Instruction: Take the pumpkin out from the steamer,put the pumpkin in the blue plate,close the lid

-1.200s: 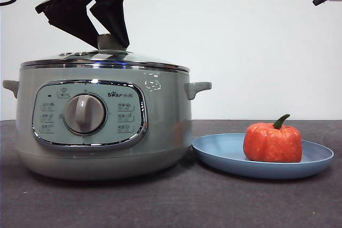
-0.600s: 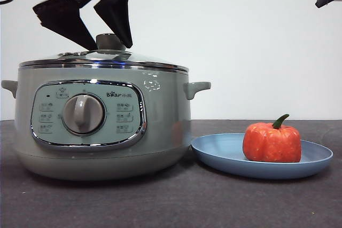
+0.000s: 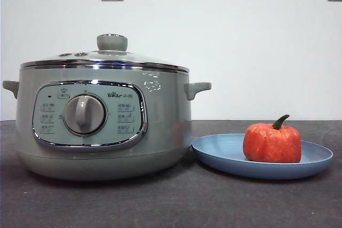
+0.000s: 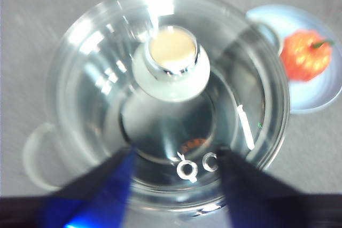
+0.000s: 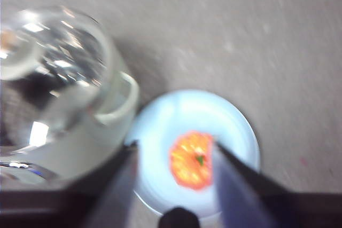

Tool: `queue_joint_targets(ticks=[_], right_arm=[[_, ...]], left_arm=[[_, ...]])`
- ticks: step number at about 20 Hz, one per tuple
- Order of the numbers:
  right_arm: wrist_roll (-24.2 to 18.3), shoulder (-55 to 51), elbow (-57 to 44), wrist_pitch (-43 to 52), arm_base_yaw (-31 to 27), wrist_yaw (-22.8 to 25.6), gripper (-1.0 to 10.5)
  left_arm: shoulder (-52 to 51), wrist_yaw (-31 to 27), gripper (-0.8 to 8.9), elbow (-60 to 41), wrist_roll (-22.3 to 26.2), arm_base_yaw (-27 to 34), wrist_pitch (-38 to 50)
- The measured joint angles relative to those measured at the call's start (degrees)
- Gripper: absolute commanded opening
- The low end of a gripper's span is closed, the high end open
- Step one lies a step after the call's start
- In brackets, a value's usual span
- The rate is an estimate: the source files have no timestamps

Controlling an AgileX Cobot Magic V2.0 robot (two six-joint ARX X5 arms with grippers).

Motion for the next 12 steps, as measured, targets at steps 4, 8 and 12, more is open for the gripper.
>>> queue_joint_targets(ticks=[4, 8, 12], right_arm=[[-0.02, -10.54, -9.75, 13.64, 3.26, 1.97, -0.1], [0.04, -18.95, -20.83, 22.03, 5.29, 5.53, -0.1], [1.60, -19.74, -22.12, 21.86, 5.31, 5.84, 0.0]], left_arm=[[-8.44, -5.84, -0.08, -2.01, 2.34, -1.20, 2.36], [-21.66, -5.81, -0.08, -15.28, 2.64, -2.78, 10.34], [-29.18, -5.84, -0.04, -22.58, 2.32, -2.97, 10.40]])
